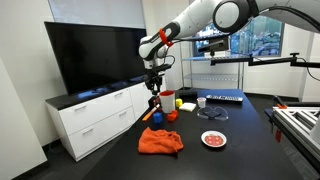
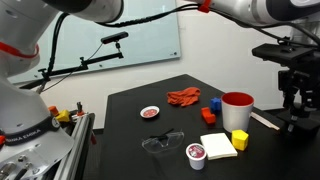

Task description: Move the black clamp to the left then rotate the top of the clamp.

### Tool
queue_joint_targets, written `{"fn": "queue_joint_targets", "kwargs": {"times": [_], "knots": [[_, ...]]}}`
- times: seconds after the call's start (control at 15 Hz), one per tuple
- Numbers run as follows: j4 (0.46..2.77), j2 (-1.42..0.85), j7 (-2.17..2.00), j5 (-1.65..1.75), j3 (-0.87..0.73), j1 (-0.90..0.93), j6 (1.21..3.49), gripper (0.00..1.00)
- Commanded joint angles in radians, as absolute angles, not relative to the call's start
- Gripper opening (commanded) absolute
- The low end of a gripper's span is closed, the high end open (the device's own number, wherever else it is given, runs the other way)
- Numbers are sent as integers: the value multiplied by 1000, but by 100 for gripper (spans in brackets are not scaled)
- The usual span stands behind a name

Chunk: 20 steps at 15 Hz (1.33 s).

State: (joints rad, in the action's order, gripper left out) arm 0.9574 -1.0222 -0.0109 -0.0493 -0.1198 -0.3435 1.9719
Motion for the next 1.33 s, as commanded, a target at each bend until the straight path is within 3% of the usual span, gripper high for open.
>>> {"fn": "queue_joint_targets", "kwargs": {"times": [0.0, 1.27], "knots": [[930, -1005, 180, -52, -77, -377, 1935, 26], [619, -1107, 870, 39, -41, -417, 1547, 26]]}}
